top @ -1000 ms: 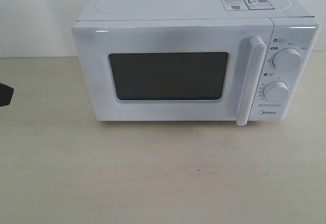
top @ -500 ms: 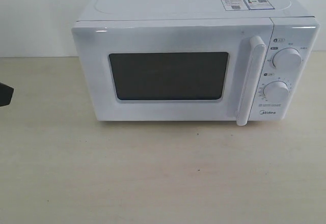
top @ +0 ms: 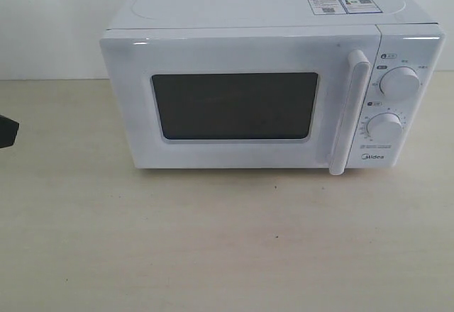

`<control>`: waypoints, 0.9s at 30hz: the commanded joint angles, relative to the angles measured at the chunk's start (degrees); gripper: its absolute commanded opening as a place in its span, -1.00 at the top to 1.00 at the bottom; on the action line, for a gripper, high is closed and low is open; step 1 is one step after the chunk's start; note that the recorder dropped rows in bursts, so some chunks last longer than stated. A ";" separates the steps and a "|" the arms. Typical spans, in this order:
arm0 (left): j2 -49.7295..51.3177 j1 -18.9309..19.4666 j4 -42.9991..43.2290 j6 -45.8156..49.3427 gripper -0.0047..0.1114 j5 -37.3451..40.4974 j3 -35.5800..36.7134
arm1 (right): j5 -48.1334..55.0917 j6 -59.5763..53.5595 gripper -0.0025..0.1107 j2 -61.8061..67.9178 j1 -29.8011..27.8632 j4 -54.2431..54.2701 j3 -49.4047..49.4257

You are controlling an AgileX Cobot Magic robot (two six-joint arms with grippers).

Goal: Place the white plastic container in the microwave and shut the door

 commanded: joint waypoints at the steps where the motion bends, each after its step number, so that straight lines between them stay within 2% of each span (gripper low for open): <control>1: -0.46 -0.23 0.17 -0.32 0.84 -0.66 0.25 | 2.66 -1.95 0.96 -0.46 -0.26 0.40 0.26; 9: -0.46 -0.23 0.17 -0.32 0.84 -0.66 0.25 | 4.53 -7.08 0.96 -0.46 -0.26 0.97 0.26; 23: -0.46 -0.23 0.17 -0.32 0.84 -0.76 0.25 | 4.76 -6.46 0.96 -0.46 0.12 0.77 0.26; 27: -0.46 -0.23 0.17 -0.32 0.84 -0.89 0.25 | 4.76 -6.46 0.96 -0.46 0.12 4.59 0.26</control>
